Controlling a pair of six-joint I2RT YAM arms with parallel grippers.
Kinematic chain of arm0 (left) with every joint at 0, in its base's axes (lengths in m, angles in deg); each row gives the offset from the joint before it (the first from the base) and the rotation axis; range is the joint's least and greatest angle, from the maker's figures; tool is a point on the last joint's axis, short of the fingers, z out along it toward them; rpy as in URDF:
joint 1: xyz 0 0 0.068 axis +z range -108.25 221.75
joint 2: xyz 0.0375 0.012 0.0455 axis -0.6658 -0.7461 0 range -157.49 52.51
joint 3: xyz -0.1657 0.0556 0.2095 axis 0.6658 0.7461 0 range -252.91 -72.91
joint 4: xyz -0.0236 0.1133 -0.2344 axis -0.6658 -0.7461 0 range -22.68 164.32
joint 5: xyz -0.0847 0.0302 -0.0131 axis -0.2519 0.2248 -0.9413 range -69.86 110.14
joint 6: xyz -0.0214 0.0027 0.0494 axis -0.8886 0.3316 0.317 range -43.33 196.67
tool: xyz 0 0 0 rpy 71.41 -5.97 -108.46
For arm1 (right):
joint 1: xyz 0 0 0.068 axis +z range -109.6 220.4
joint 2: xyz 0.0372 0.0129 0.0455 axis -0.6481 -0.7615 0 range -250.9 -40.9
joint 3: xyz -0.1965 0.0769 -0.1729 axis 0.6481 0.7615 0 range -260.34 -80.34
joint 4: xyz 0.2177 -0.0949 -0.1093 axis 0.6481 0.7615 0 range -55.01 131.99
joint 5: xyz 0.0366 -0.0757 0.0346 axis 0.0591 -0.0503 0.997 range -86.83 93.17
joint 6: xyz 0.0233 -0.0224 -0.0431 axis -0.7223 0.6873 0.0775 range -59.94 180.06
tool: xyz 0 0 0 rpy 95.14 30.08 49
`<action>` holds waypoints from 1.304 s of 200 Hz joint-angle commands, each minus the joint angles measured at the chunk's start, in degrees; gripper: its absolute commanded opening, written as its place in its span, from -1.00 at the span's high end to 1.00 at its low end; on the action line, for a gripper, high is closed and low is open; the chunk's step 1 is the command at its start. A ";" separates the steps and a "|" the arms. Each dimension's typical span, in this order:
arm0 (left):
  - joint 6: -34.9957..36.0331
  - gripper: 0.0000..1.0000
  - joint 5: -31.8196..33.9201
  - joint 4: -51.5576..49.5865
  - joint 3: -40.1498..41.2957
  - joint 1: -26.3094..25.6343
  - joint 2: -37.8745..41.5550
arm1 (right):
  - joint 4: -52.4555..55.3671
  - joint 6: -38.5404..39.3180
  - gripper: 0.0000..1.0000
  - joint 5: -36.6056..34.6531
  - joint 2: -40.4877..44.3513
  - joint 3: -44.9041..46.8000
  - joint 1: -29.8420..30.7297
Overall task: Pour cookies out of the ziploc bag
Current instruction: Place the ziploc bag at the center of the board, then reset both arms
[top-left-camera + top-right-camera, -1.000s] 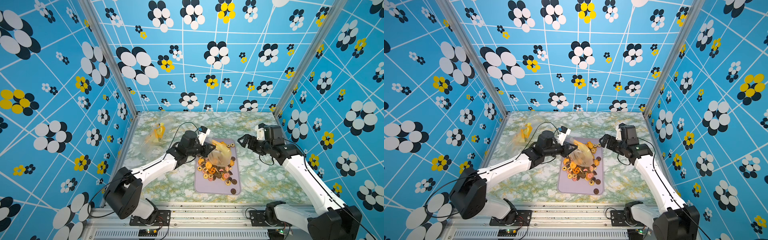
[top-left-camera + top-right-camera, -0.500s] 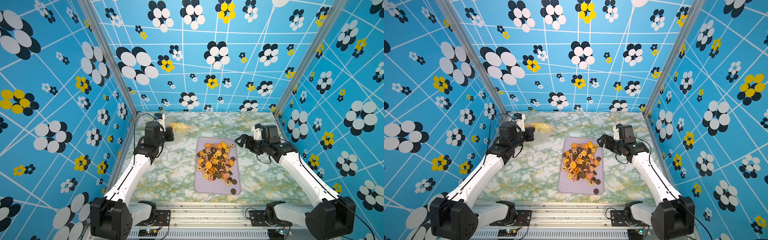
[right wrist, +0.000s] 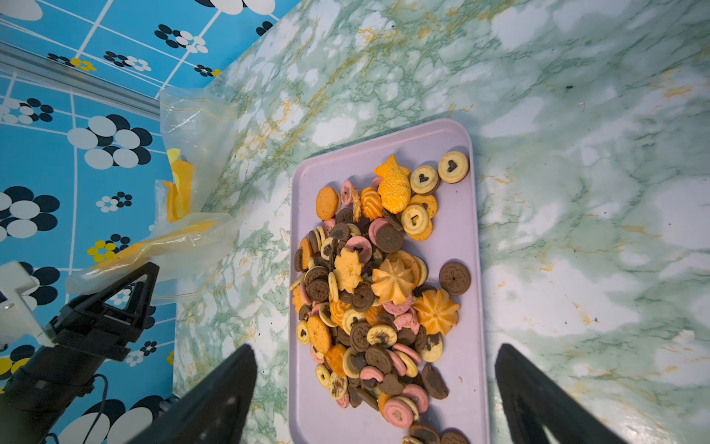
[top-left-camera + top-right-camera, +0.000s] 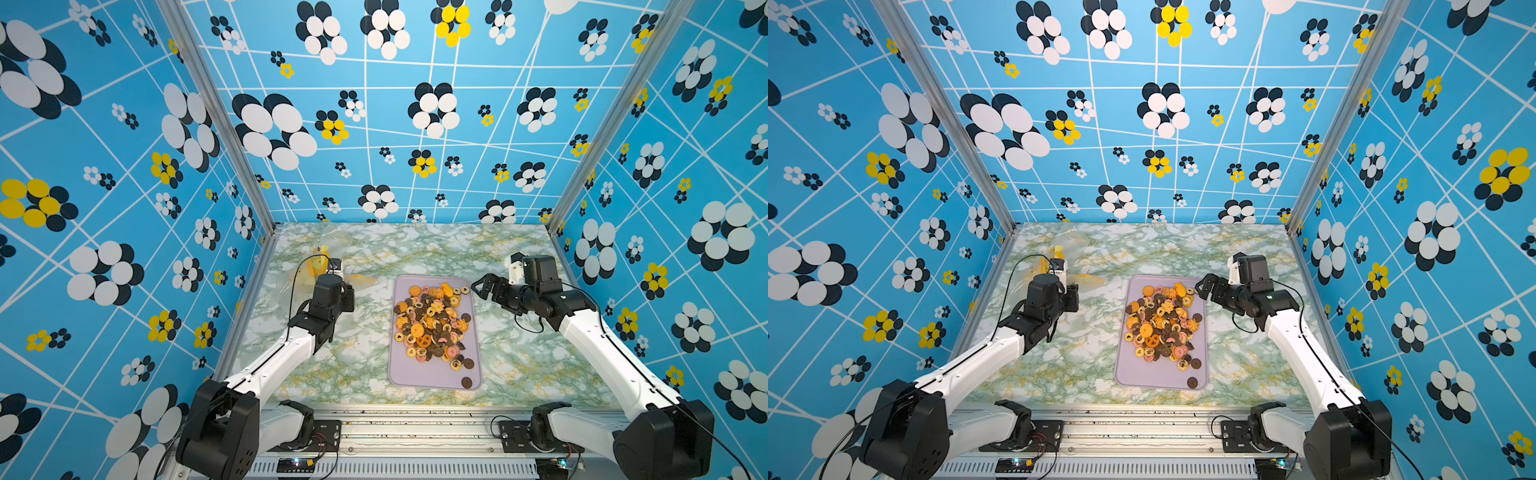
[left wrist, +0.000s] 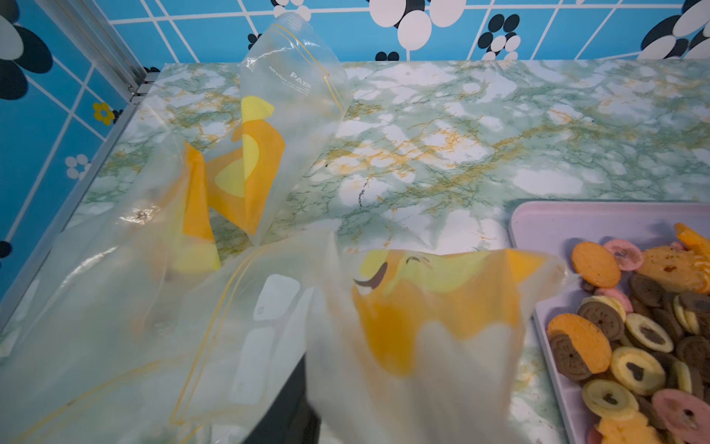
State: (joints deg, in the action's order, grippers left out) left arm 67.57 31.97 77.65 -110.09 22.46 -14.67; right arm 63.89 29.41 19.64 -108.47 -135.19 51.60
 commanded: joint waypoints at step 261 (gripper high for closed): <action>10.38 -0.99 -6.71 52.71 16.45 16.01 -22.44 | -87.22 31.80 -0.98 -33.43 -19.18 37.65 -4.08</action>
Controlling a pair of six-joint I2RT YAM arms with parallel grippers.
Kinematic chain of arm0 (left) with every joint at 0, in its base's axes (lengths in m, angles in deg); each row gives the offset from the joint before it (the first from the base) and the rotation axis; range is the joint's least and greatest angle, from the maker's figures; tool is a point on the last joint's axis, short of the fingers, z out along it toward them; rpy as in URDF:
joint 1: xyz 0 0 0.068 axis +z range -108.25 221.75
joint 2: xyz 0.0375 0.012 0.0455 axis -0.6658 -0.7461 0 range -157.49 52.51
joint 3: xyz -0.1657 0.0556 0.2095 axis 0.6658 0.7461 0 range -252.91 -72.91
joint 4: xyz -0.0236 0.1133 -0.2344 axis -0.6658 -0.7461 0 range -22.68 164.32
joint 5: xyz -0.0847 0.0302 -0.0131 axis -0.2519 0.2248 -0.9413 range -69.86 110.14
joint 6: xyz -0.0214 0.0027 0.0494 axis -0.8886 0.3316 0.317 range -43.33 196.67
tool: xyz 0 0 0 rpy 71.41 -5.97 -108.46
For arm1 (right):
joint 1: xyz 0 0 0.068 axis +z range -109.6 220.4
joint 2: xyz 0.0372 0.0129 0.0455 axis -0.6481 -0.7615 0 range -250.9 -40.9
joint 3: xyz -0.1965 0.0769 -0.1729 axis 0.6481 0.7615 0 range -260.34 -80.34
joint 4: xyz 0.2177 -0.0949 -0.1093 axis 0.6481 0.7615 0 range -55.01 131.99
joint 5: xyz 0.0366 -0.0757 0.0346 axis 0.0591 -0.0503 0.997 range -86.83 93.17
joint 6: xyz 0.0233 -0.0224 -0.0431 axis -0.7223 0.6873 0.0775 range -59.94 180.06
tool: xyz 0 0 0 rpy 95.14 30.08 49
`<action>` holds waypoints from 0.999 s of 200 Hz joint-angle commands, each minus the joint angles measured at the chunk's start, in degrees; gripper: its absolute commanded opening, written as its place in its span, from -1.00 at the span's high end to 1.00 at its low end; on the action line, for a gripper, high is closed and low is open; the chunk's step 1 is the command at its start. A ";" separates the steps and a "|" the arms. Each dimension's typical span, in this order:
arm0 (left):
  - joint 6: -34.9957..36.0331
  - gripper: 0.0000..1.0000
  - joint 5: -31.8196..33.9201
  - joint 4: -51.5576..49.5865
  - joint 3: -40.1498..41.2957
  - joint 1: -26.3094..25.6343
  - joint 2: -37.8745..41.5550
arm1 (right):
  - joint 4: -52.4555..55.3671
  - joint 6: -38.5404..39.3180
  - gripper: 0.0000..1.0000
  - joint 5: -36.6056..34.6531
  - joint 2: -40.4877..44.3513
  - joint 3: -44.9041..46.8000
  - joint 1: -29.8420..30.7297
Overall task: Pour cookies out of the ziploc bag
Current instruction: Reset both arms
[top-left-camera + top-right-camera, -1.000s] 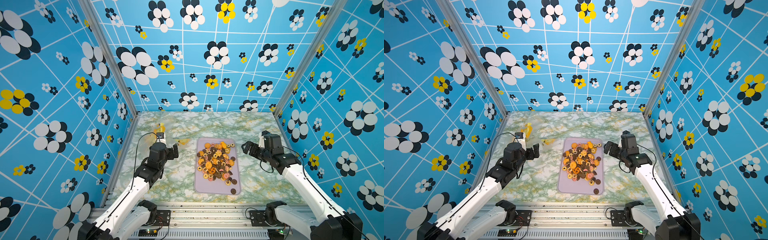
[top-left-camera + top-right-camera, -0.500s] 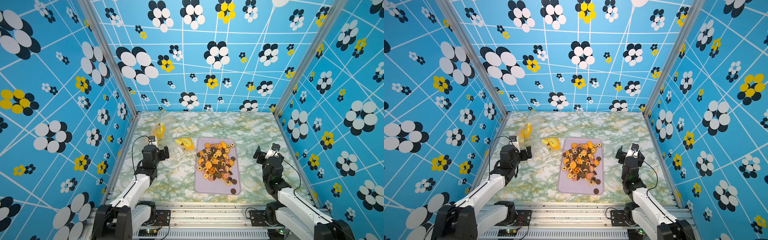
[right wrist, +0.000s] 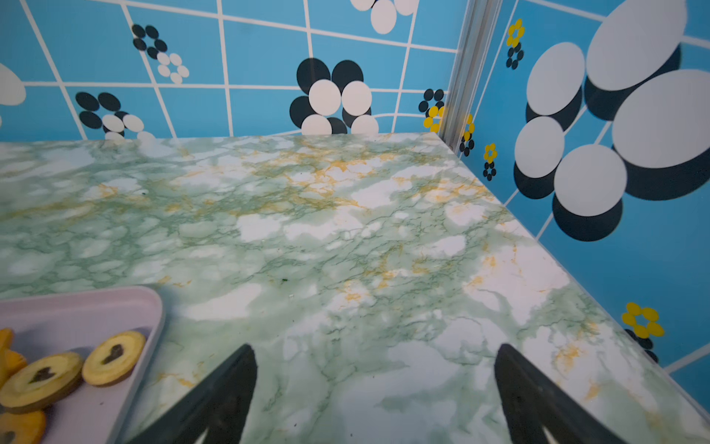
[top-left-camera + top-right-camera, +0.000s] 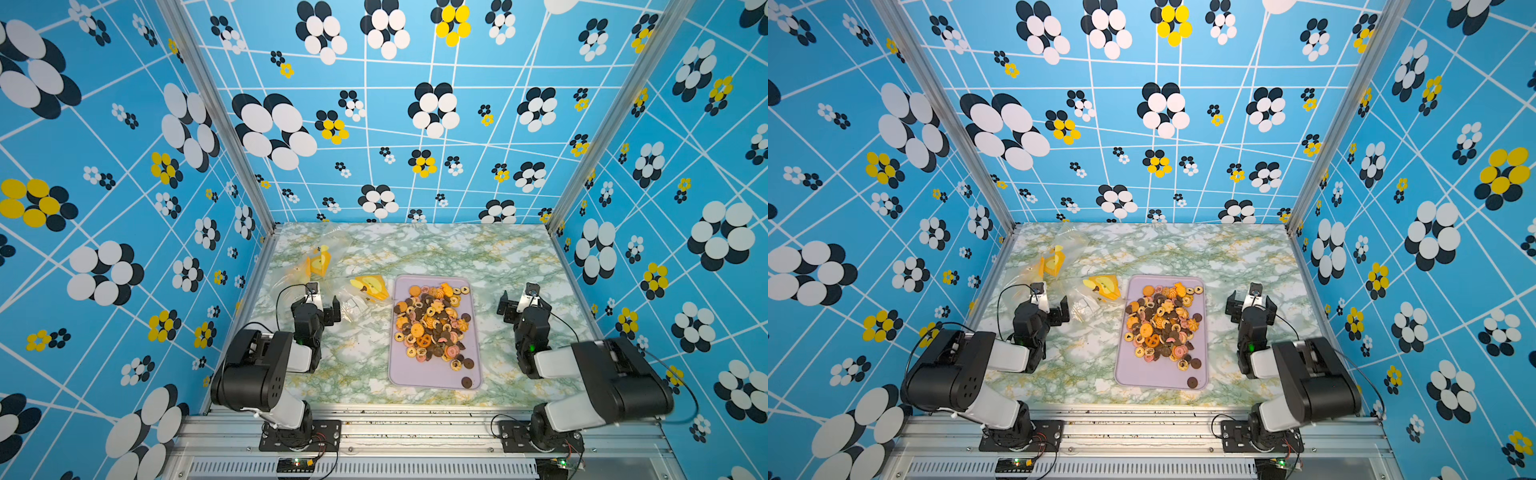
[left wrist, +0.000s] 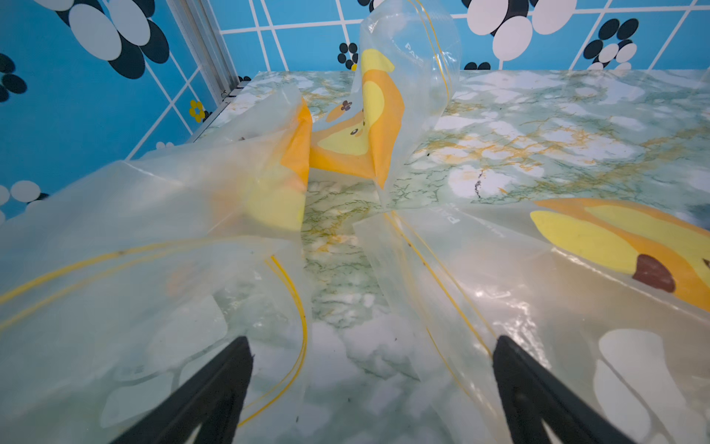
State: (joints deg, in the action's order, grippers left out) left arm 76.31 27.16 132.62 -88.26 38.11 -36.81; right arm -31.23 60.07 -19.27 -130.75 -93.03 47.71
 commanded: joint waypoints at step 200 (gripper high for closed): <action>1.37 -0.99 -10.10 -4.78 -6.53 2.81 0.11 | 9.53 -3.17 -0.98 4.77 0.39 -7.53 -5.03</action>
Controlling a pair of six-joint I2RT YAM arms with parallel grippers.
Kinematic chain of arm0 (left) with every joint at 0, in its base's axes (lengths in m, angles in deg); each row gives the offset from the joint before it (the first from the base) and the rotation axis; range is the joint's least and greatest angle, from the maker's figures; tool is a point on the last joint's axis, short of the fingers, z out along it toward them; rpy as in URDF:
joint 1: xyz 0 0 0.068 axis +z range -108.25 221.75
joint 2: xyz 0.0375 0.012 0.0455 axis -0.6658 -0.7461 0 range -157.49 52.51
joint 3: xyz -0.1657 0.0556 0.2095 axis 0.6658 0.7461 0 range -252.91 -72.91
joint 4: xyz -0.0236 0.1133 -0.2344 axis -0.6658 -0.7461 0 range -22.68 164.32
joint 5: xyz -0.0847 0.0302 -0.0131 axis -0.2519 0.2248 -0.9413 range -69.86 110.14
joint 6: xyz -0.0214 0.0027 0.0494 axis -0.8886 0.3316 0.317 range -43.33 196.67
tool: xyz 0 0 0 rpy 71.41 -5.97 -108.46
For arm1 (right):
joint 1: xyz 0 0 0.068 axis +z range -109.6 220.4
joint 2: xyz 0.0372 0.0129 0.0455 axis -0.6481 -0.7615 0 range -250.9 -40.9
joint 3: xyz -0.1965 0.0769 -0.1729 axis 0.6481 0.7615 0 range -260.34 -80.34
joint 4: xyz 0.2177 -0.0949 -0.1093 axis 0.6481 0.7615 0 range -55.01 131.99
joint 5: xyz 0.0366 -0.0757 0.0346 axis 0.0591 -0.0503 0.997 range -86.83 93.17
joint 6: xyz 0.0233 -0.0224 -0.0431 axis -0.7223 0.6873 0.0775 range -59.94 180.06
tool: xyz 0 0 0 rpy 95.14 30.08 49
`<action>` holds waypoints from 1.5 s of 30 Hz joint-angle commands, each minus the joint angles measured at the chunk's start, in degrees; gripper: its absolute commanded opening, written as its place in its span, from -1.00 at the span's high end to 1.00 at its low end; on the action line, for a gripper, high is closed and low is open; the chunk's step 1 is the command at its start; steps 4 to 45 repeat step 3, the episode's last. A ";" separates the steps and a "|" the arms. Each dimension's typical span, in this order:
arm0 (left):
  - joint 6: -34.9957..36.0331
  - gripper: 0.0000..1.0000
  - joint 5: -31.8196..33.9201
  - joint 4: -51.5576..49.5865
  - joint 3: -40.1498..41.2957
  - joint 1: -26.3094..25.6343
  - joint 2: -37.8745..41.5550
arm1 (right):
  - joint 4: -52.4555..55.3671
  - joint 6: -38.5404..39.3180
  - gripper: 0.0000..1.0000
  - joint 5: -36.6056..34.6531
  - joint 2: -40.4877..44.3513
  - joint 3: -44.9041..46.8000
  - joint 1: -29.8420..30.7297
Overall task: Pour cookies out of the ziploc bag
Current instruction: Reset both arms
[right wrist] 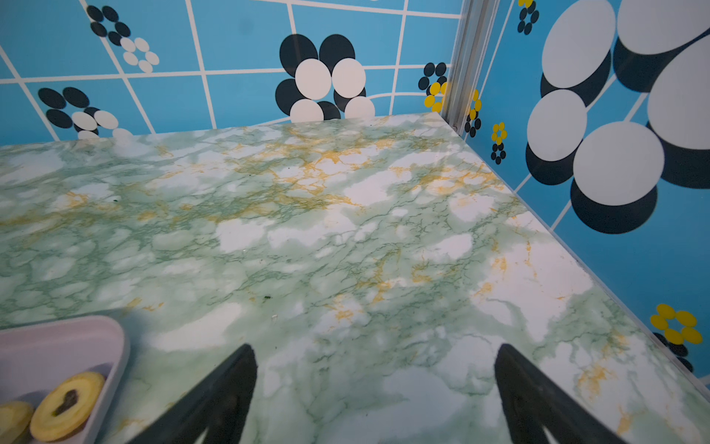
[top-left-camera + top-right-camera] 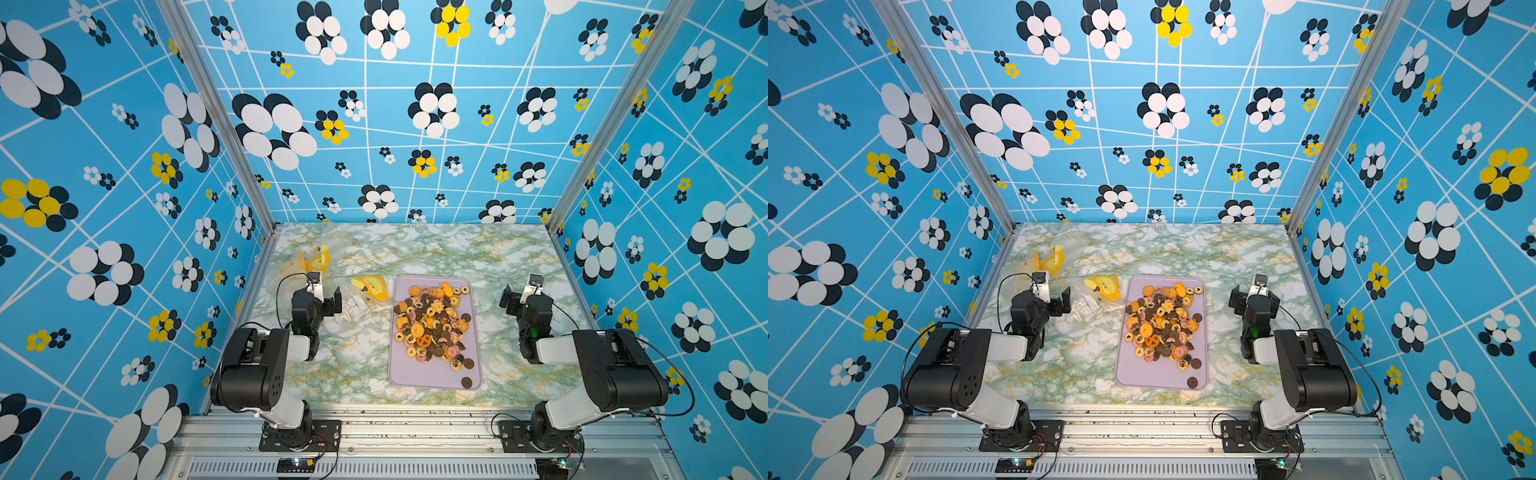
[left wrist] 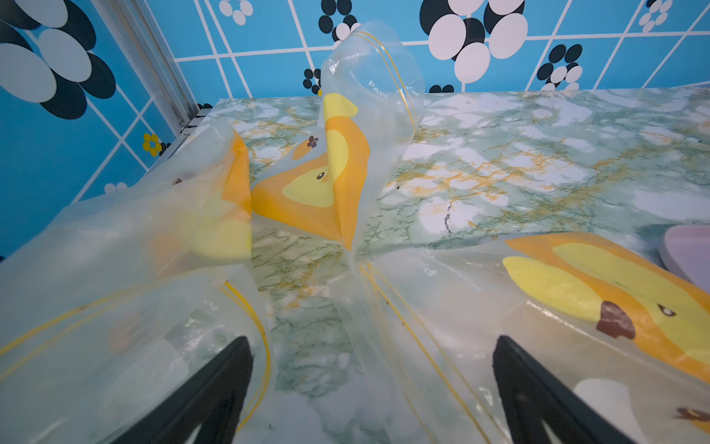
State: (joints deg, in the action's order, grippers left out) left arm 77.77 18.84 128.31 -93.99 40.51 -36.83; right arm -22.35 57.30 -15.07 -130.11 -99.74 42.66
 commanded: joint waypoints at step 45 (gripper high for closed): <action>0.13 -0.99 -2.08 0.16 -0.45 0.33 0.24 | 0.65 -0.32 -0.98 0.57 -0.26 -0.82 0.02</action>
